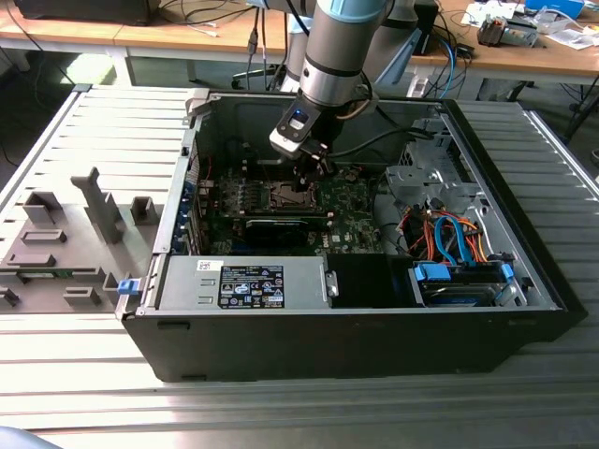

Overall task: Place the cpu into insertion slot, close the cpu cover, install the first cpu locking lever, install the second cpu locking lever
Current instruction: 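Install the first cpu locking lever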

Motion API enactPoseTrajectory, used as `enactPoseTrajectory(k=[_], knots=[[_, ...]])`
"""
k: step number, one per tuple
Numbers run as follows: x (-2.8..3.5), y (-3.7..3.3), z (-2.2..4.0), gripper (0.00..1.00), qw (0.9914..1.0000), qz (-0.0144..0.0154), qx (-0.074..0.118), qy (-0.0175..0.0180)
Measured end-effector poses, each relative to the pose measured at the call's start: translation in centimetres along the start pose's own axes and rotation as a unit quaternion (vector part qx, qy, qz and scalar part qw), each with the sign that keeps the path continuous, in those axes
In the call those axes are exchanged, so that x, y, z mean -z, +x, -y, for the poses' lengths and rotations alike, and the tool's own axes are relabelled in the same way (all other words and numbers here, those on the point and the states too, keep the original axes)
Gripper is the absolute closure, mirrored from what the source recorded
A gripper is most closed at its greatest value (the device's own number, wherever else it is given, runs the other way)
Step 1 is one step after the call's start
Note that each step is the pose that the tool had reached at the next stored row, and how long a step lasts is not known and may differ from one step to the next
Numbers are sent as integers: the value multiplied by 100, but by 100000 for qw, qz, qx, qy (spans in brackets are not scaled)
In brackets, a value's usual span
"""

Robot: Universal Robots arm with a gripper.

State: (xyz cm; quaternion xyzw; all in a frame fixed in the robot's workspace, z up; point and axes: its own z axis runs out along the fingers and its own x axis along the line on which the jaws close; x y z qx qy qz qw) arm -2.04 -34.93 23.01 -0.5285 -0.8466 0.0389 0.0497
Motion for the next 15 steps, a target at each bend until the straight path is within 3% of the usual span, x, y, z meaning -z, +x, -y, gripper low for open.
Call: enactPoseTrajectory(k=[15], knots=[[0, 0, 0, 89, 99963, 322, 2697, 117]])
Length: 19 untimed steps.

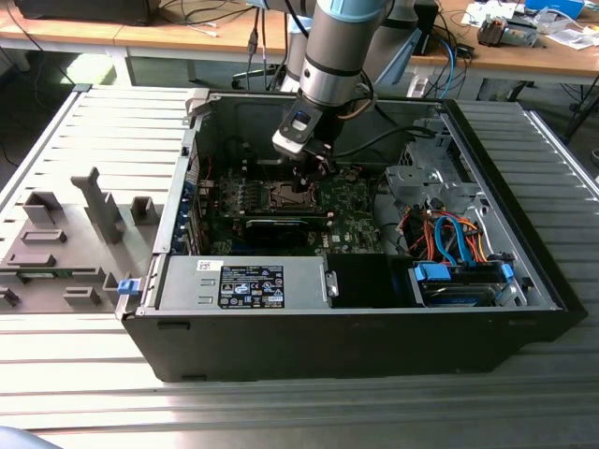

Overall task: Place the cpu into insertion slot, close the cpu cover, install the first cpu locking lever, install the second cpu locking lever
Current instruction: 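Install the first cpu locking lever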

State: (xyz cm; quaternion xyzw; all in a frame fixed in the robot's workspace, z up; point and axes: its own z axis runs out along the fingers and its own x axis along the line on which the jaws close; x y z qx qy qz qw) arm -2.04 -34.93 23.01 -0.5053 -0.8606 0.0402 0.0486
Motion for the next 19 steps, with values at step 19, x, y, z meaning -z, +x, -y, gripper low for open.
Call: enactPoseTrajectory(k=[19], knots=[[0, 0, 0, 89, 99869, 607, 5074, 221]])
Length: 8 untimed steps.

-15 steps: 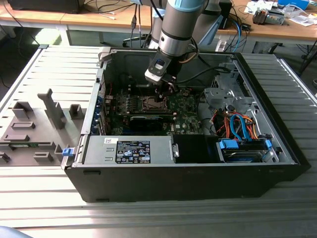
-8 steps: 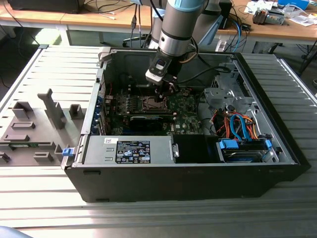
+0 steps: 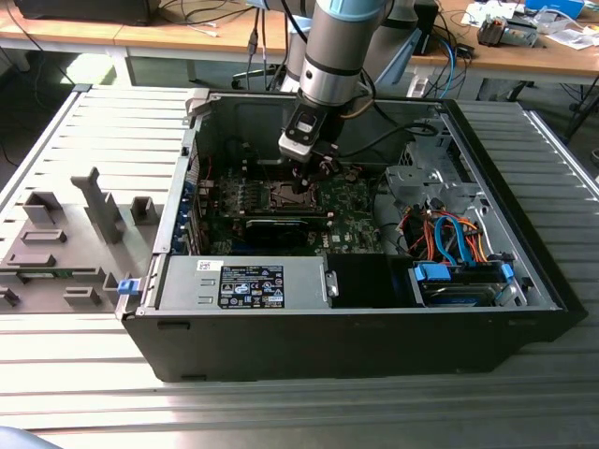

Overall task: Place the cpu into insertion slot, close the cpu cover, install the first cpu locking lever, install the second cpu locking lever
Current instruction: 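Install the first cpu locking lever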

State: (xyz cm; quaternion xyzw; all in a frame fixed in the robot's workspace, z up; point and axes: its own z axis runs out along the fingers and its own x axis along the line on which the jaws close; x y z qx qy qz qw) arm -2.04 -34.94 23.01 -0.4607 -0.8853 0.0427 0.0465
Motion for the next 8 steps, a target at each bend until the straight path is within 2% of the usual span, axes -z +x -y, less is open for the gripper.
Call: enactPoseTrajectory(k=[2, 8], knots=[[0, 0, 0, 89, 99993, 138, 1148, 49], [0, 0, 0, 89, 99978, 243, 2060, 89]])
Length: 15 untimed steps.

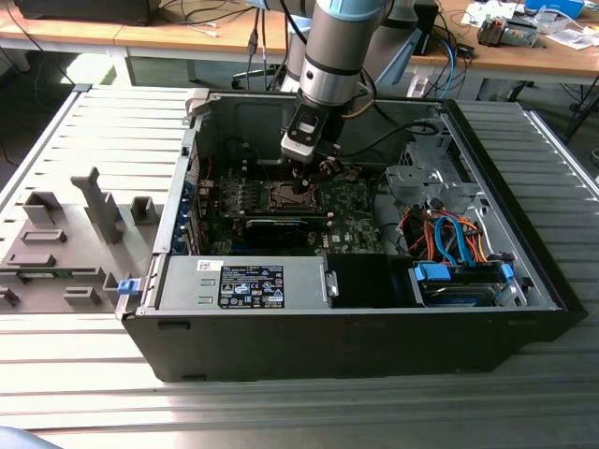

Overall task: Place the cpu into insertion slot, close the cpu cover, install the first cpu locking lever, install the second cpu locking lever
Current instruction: 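Install the first cpu locking lever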

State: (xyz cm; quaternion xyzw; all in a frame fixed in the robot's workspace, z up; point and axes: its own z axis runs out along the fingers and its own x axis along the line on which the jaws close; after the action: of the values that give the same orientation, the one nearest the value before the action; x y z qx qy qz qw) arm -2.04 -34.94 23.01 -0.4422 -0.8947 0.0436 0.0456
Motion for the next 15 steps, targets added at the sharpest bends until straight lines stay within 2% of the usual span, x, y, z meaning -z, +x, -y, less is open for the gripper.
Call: enactPoseTrajectory(k=[15], knots=[[0, 0, 0, 89, 99983, 218, 1811, 80]])
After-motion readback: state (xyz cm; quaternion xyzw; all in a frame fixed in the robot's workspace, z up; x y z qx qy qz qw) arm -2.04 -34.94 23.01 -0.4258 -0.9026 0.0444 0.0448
